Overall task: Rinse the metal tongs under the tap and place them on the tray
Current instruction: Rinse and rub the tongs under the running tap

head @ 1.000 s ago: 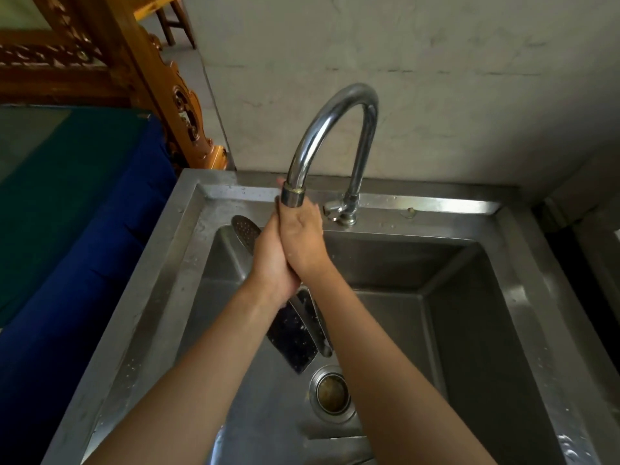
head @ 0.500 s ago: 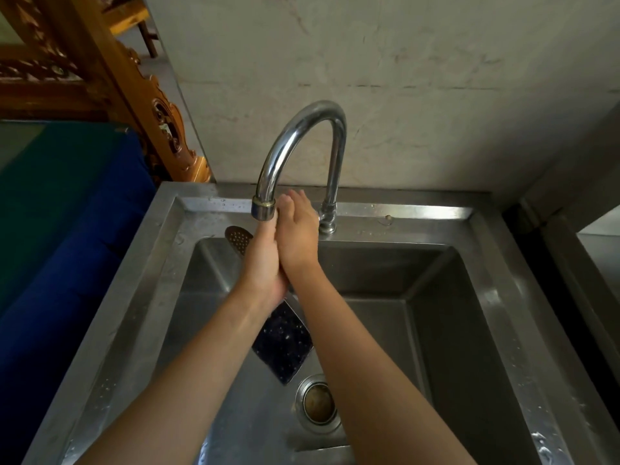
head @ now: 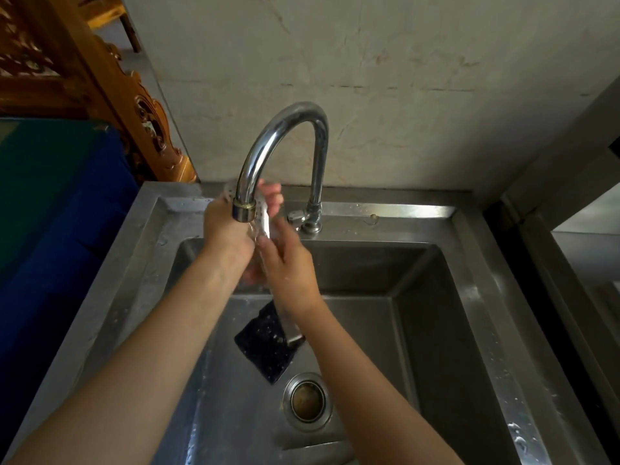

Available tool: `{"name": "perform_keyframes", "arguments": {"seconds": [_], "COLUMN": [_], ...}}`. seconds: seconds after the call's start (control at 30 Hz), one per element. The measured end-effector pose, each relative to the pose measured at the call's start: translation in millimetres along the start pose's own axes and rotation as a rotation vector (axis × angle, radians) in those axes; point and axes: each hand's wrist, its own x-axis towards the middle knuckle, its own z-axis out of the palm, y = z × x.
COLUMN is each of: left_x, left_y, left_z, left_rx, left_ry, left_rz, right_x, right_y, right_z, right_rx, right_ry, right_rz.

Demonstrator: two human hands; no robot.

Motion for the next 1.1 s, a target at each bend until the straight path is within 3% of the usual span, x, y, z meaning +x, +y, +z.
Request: {"name": "perform_keyframes", "arguments": {"seconds": [0.2,0.33,0.6,0.67,0.8,0.87,1.1], "left_x": [12,-19,15,21,4,-18,-23], "left_y": [6,-27,-24,-21,-26,-37,-28], "left_z": [0,-14,-18,-17,-9,-11,-19], "left_rx": [-0.061,0.097,0.127,0.106,0.076,0.134,0.212], "left_ry": [0.092,0.045,0.107,0.102,0.168,0.123,0.133], "left_rz": [-0.003,0.006,-0.057,-0.047,-0.072,-0.027,0.010], "right_x": [-13,6,-15,-19,-15,-11,-19], "right_y": [22,20,25,29,30,30,22], "right_z": [-2,1,0,-1,-4,-3,5], "right_rx": [-0.002,0.046,0.250,0.282,0.141,0.072,-0.121], "right_ry": [-0.040,0.006,-0.230,-0.216,-0.029,0.049,-0.015], "right_rz": [0.059,0.089,0.134,0.143,0.166,0.145,0.020]}}
